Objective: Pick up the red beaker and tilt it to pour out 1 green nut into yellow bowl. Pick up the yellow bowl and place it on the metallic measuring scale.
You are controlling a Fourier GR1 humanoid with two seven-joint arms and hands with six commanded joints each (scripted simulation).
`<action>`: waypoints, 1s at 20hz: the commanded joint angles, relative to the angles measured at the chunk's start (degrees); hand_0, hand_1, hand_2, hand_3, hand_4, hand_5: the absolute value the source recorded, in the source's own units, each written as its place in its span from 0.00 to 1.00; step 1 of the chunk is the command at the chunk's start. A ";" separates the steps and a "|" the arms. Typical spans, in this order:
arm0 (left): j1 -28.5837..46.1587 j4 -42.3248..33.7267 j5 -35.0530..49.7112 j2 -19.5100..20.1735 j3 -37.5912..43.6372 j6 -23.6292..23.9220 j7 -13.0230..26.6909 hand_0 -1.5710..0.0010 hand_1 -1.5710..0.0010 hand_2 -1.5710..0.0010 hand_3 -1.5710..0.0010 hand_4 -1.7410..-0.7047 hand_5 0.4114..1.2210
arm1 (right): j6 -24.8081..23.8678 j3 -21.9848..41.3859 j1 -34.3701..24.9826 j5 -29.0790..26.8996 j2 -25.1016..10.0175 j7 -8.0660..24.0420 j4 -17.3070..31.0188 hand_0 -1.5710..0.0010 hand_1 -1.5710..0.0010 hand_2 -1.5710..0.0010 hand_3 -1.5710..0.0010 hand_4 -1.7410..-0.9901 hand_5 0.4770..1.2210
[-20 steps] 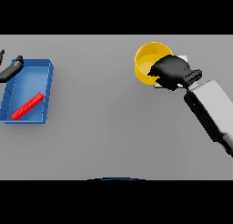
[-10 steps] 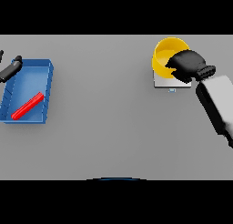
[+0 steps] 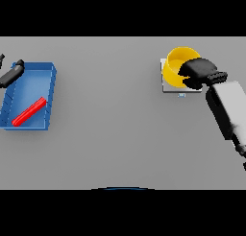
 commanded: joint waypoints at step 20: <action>-0.89 1.13 0.03 -0.80 0.00 -0.80 -0.45 1.00 1.00 1.00 1.00 0.99 0.35 | 4.36 -0.46 -1.02 0.57 -0.68 -0.17 3.16 0.97 0.96 0.93 0.83 0.44 0.38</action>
